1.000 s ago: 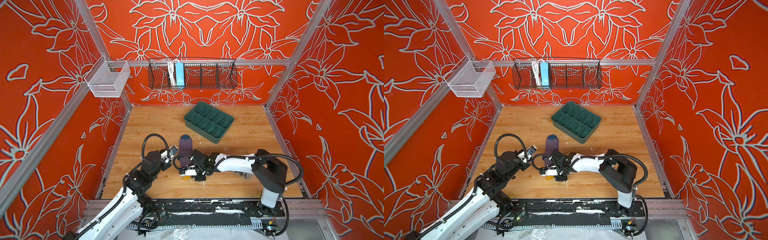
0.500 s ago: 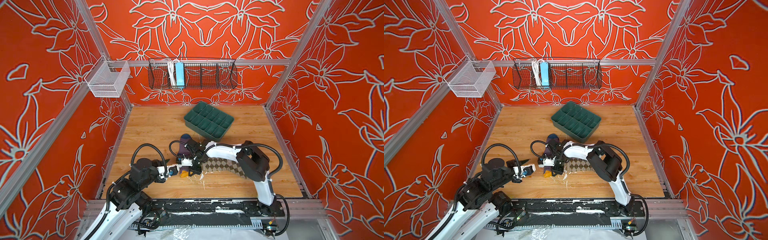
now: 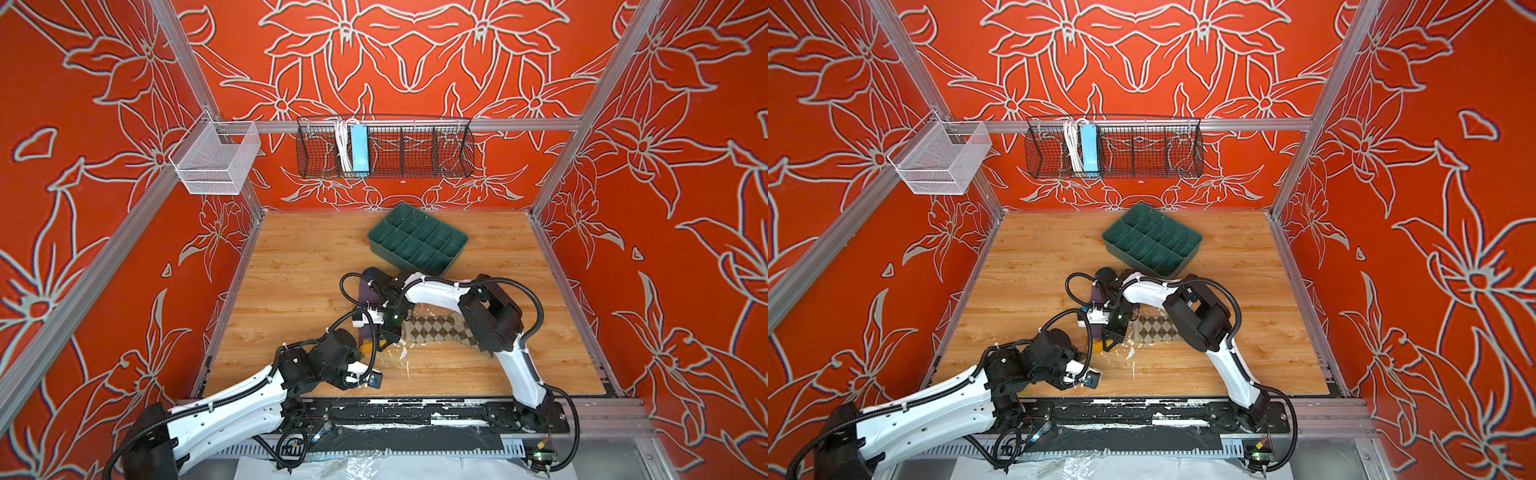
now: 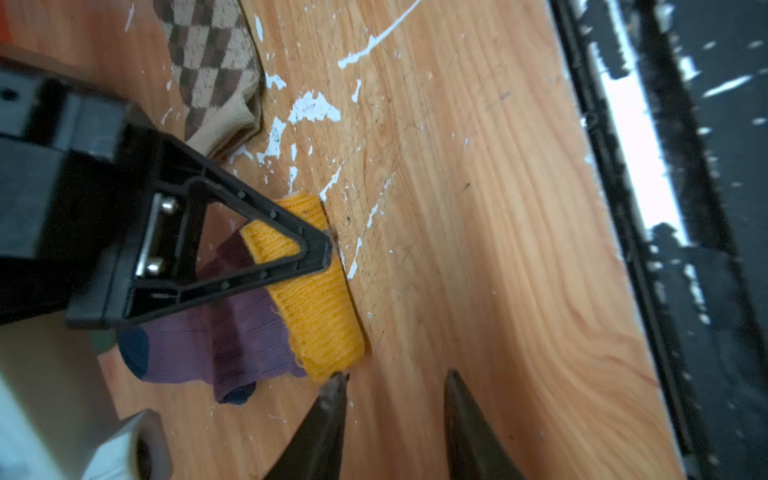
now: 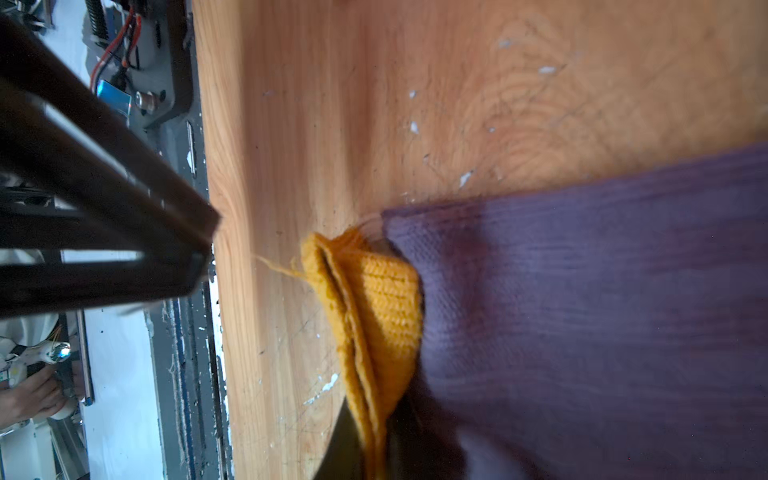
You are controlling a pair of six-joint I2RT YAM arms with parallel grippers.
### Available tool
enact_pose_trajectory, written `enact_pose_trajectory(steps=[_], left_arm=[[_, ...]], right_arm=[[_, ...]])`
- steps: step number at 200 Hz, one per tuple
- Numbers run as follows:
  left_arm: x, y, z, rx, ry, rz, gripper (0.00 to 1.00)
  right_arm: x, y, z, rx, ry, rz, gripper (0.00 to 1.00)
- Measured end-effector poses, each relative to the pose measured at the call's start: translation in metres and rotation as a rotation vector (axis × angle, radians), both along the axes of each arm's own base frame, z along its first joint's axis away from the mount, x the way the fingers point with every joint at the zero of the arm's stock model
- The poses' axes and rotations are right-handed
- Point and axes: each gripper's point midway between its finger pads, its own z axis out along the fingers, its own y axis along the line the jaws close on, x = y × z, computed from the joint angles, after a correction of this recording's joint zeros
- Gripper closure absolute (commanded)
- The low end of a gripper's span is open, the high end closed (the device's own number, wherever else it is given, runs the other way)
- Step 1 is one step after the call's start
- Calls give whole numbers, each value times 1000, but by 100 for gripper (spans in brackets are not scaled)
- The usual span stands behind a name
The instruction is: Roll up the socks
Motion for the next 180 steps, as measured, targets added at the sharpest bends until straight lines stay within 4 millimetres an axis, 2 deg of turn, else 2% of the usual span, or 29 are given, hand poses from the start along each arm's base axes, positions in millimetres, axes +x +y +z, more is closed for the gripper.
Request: enact_pose_trajectory(steps=[44,65,112,180], left_arm=[[17,-10,-12,-24,-6,73,61],[26,-13,-15,-26,-21,105,56],[44,-20,-19,-34,-60,159,57],[53,-19,-25,-16,-79,203,90]], right_arm=[[0,0,0,13,20,-8,93],[0,0,0,21,32,-13,93],[1,-1,0,36,49,-20,93],[2,-3,0,81,74,-39,92]])
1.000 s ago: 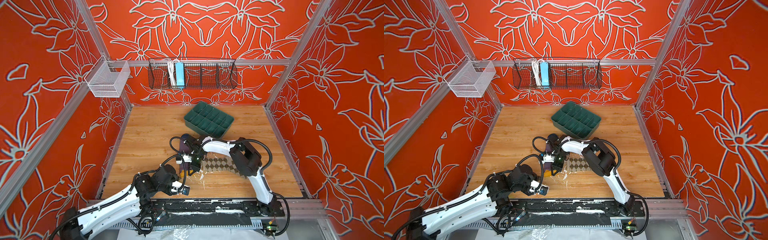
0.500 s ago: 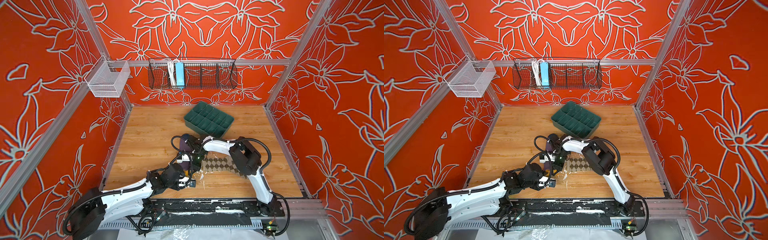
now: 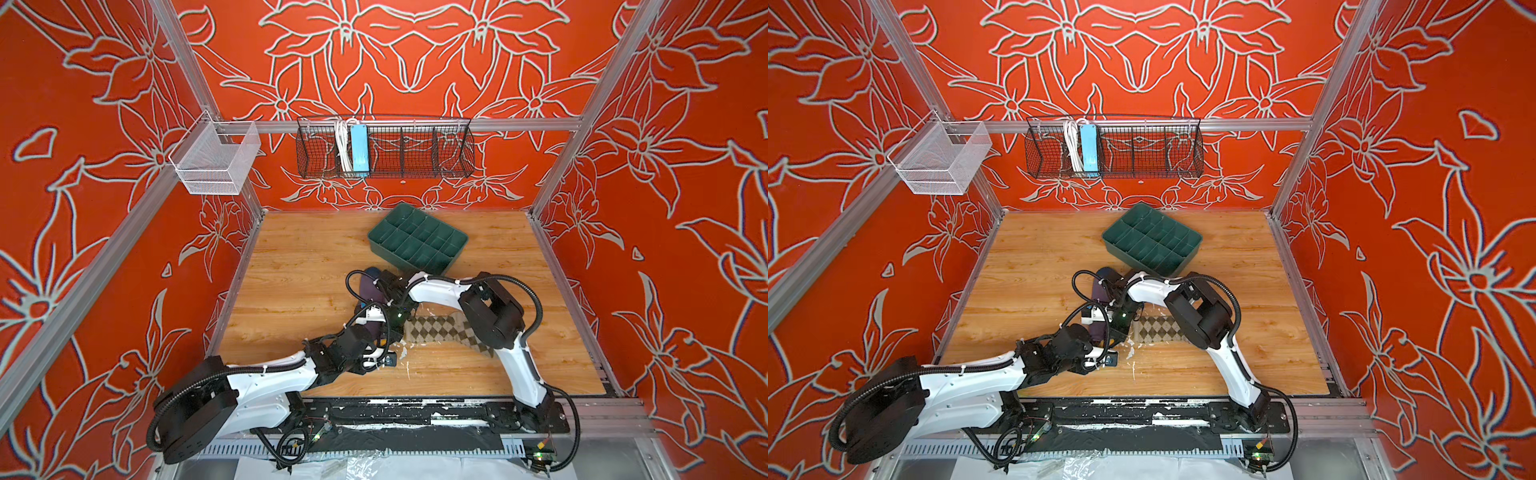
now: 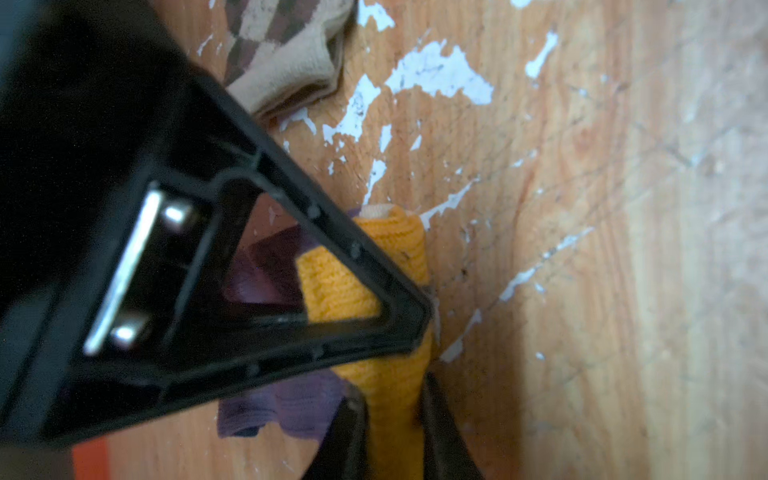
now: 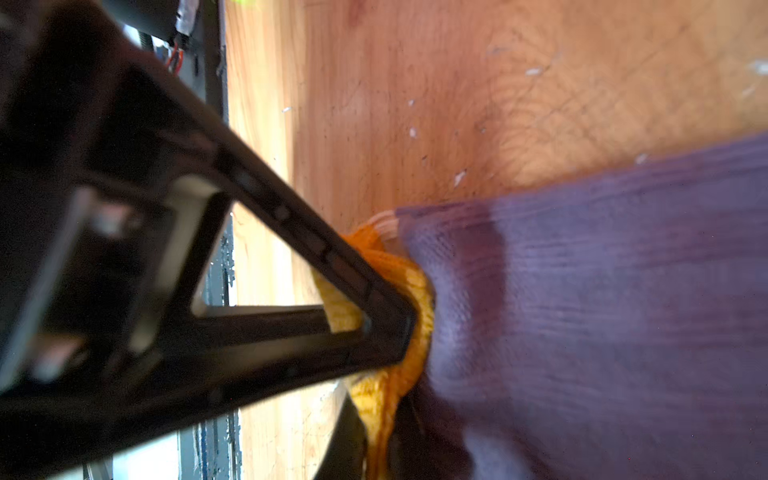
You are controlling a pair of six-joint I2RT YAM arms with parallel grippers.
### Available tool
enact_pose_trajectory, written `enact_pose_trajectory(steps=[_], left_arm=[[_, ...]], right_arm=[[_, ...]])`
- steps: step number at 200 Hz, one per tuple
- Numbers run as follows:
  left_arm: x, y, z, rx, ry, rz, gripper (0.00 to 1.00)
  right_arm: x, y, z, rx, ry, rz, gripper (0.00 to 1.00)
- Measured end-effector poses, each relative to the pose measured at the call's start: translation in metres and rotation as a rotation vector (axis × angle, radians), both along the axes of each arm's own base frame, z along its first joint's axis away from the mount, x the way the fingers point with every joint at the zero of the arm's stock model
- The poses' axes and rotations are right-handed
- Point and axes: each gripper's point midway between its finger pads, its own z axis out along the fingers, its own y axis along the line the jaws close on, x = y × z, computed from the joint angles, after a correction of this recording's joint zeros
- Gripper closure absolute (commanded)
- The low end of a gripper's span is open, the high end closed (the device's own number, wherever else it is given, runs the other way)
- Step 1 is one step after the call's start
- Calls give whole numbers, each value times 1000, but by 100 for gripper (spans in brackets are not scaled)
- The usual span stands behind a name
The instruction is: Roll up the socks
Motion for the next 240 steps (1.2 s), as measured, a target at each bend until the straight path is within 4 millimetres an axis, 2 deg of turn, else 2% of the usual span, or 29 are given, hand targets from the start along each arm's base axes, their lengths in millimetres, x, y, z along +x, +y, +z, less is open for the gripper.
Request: enact_pose_trajectory(steps=[12,26,49,73,96,134,150,171,199,217,240], left_arm=[[1,0,-1,6,-4,-2,100],[2,1,-1,4,-3,2,100],[2,1,-1,-5,8,6,100],[2,4,-1,-20,39,13,100],[2,10,-1,-27,85,34,100],[-2,17,2,-49,210,63,100],[-4,17,2,-56,265,71,100],[-7,15,0,-52,332,69,100],[-5,8,-1,-58,406,73,100],[-3,3,-1,-72,463,86,100],[0,-1,0,-92,538,104,100]], right_arm=[[0,-1,1,15,-5,-6,86],[-1,-4,2,29,-10,-11,78],[-4,-12,7,61,-29,-17,73],[-4,-33,12,63,-54,-56,65],[0,-56,23,71,-93,-113,65],[33,-91,73,164,-299,-276,65],[55,-109,97,189,-459,-370,65],[66,-127,126,228,-659,-457,63],[66,-147,164,318,-879,-543,60],[53,-156,184,391,-979,-526,60],[33,-161,196,439,-1068,-452,63]])
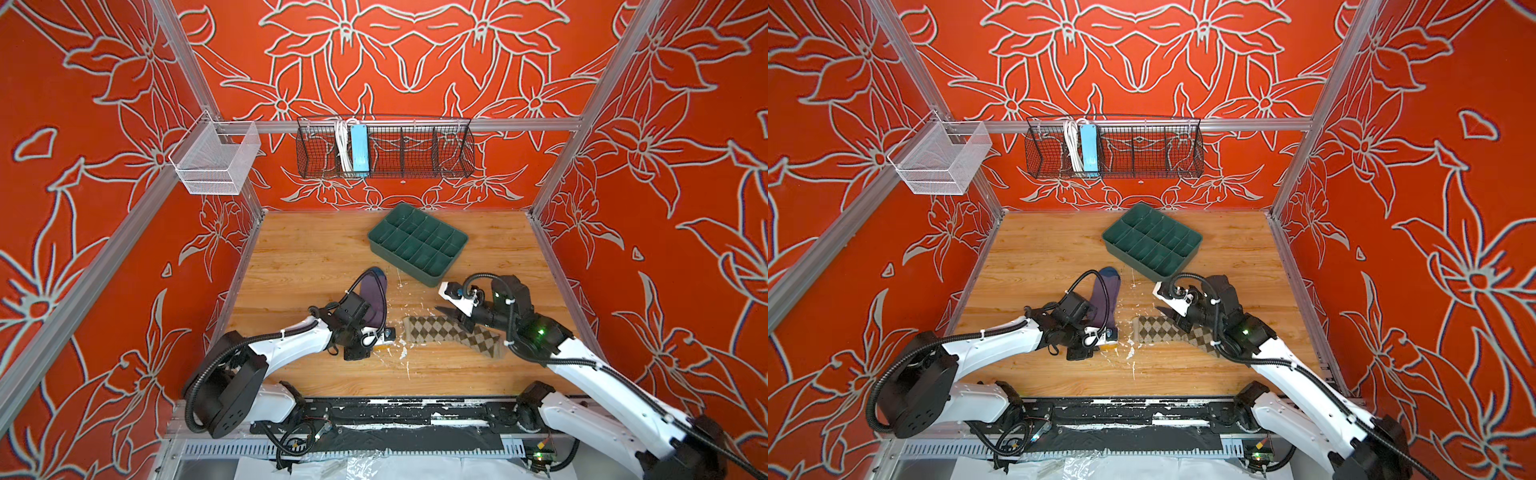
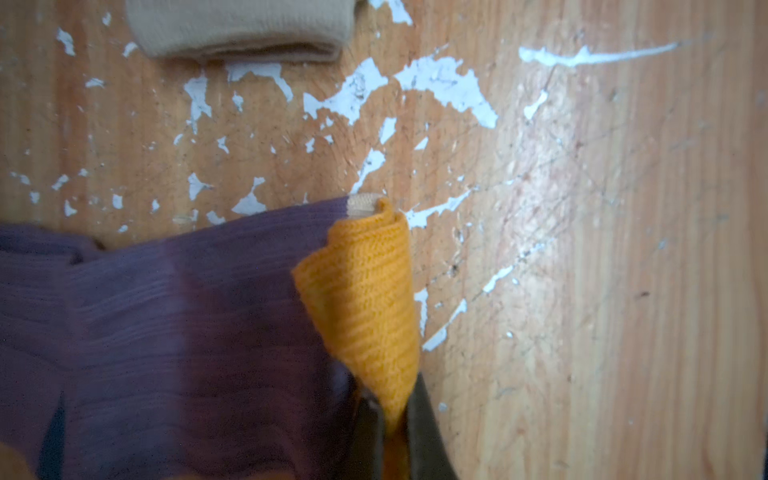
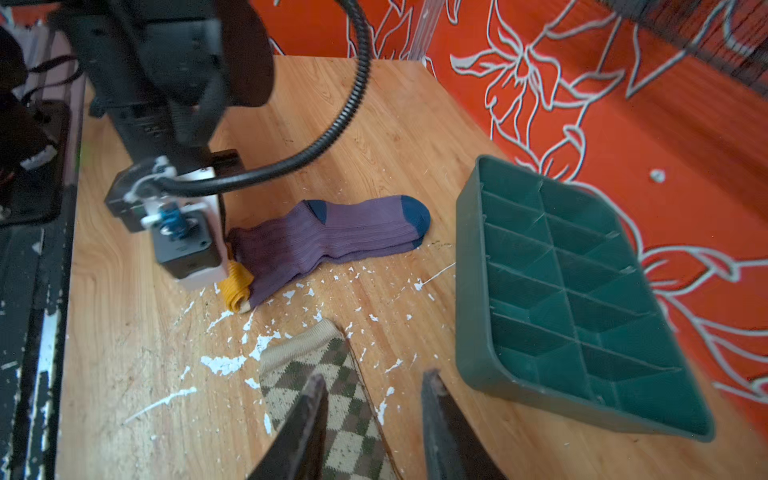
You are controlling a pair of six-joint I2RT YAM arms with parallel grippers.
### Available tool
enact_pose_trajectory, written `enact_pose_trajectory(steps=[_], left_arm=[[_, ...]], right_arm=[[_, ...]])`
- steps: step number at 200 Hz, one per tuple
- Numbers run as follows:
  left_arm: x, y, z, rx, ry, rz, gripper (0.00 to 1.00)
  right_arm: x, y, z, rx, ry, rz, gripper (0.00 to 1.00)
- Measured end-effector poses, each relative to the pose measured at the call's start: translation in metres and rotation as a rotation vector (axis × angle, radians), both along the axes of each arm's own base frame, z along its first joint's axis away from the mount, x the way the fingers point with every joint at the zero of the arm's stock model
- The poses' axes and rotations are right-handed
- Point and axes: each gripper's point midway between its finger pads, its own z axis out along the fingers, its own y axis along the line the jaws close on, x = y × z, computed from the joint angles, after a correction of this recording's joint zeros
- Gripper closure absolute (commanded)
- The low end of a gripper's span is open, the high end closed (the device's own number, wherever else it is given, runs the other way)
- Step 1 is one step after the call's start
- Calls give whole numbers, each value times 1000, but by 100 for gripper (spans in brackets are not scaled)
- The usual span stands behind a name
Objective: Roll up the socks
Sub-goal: 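Hold the rolled cuff with the left gripper while the right gripper withdraws and returns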
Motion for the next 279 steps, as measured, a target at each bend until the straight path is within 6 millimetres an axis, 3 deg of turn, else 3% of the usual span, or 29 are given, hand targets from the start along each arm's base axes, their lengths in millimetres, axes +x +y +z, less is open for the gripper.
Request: enact_pose_trajectory(steps=[28,58,98,164,219,256,279], left_arm=[[2,-4,0,-21,89,26,100],[4,-6,-1,-32,162,54,100],[8,-10,-2,-42,224,79,100],[9,-11,-2,-47,257,97,100],[9,-11,-2,-48,259,100,100],[9,-11,-2,-49,259,100,100],[9,-11,-1,-51,264,108,100]], right_arm=[[-31,6,-8,-103,-109,106,59],[-69,25,-45,-296,-191,274,53],[-84,56,-95,-537,-284,403,50],[-56,107,-151,-666,-380,386,50],[-31,134,-175,-683,-398,348,50],[-17,144,-182,-682,-409,318,60],[-13,147,-185,-688,-410,312,73]])
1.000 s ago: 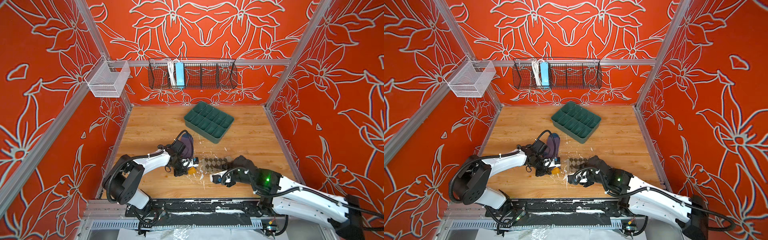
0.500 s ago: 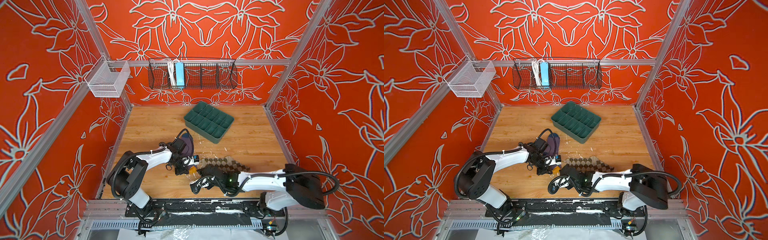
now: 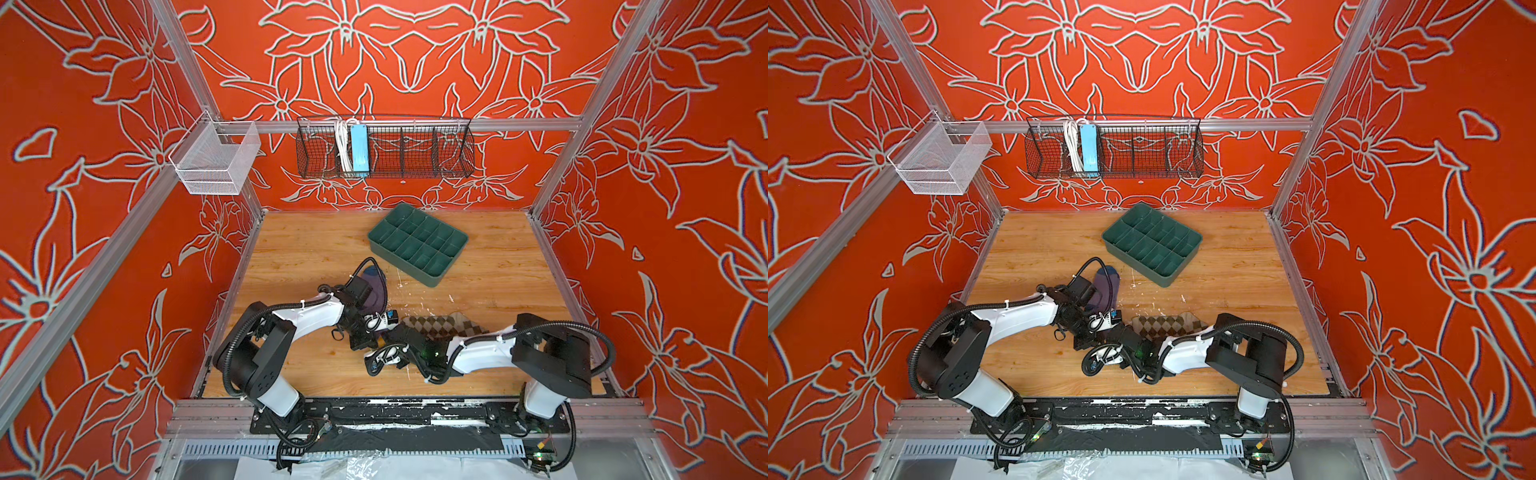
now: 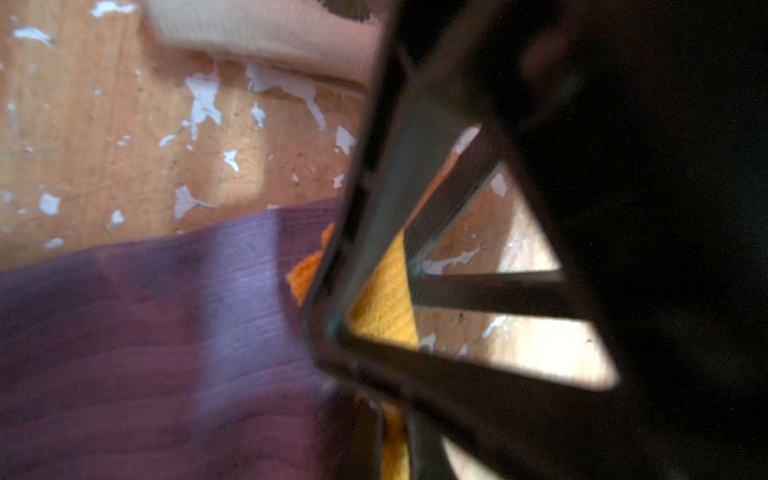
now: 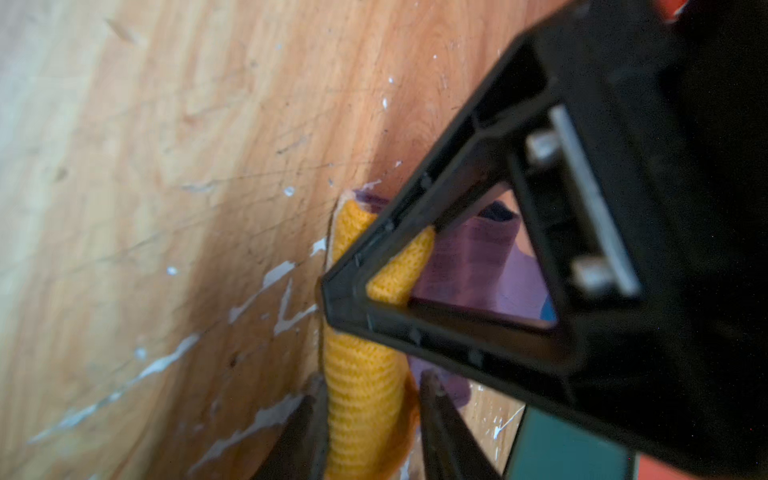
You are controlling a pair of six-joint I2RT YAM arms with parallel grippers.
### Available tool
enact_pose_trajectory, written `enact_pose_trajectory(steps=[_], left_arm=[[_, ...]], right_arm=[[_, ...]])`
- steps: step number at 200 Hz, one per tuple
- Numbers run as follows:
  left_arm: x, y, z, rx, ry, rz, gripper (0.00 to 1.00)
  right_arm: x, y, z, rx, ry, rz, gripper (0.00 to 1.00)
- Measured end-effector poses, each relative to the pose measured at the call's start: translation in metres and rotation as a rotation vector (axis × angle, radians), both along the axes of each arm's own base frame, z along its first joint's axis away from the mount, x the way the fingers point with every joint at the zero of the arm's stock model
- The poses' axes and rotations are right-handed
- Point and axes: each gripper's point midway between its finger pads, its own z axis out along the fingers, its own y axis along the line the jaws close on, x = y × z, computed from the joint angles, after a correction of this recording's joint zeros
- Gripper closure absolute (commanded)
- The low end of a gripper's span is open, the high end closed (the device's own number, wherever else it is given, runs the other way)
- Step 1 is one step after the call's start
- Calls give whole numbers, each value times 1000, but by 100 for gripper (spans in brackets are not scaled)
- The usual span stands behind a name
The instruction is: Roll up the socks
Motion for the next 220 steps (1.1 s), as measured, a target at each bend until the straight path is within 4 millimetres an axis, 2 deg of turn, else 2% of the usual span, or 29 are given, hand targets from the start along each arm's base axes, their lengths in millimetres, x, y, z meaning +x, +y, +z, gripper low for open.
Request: enact_pose_trajectory(steps=[54,78,125,152,179,197,220], left_arm=[[2,1,2,2,-12,20,100],[6,6,5,15,-56,49,79],[15,21,30,17,-260,95,56],[32,33,50,18,-433,154,55],[56,58,74,38,-617,292,55],[70,81,104,35,-764,413,49],[76,104,163,-26,-976,540,42]], right_arm=[[-5,1,-6,-51,63,12,96],[-8,3,-4,-70,133,14,99],[-14,-6,-4,-105,318,-24,100],[-16,-11,-3,-117,389,-44,100],[-20,-13,-3,-135,447,-50,100],[-22,-12,-3,-150,496,-46,100],[-24,-8,-2,-171,583,-41,100]])
